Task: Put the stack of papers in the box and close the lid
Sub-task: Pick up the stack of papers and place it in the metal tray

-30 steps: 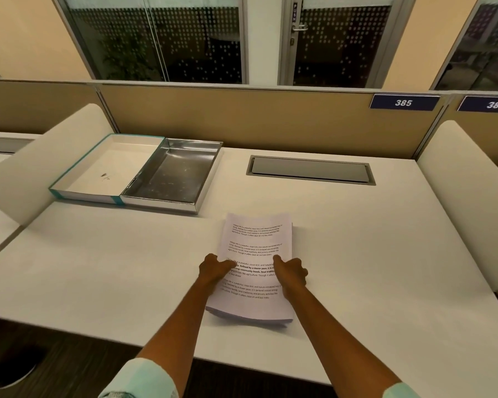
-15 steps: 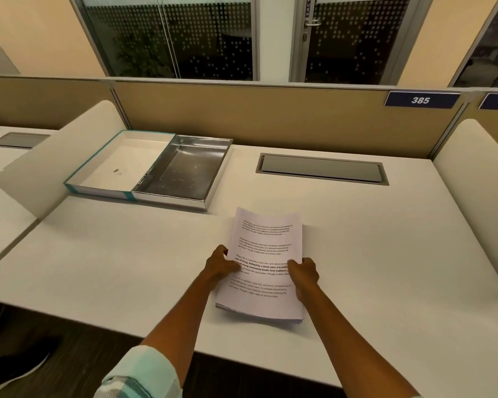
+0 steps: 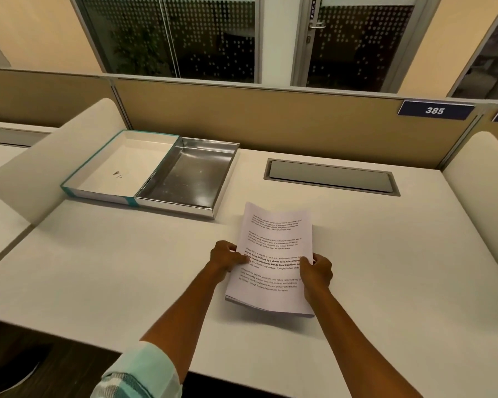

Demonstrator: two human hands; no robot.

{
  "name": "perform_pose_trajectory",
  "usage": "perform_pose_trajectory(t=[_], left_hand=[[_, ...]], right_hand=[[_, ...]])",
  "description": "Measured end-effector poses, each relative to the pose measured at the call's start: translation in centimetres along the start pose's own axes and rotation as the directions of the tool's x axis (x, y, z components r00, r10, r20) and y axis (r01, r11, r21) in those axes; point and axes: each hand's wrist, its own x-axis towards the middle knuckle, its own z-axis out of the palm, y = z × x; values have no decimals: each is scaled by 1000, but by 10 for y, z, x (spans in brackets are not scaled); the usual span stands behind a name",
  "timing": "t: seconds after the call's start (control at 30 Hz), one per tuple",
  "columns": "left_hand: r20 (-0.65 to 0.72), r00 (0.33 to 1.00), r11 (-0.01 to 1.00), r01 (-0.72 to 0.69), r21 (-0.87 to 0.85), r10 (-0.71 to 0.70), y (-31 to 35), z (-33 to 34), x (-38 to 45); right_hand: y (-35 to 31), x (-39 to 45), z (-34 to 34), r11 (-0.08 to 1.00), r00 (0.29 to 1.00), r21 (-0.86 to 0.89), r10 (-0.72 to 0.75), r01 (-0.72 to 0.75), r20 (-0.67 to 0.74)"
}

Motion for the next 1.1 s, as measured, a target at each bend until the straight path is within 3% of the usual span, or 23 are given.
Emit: perform_pose_trajectory(t=[0.4,0.77,1.1], left_hand=[[-22,983,981,-182,-62,181,87,-141,87],[-64,976,978,-206,42,209,115,-271,178],[-84,977,968,-182,170,199,112,-304,253]], right_hand=[[-132,20,136,976,978,74,-202,206,-55],[-210,43,288,988,988,15,-155,155,26],[-224,82,364,986,993,-120,-114,115,18]])
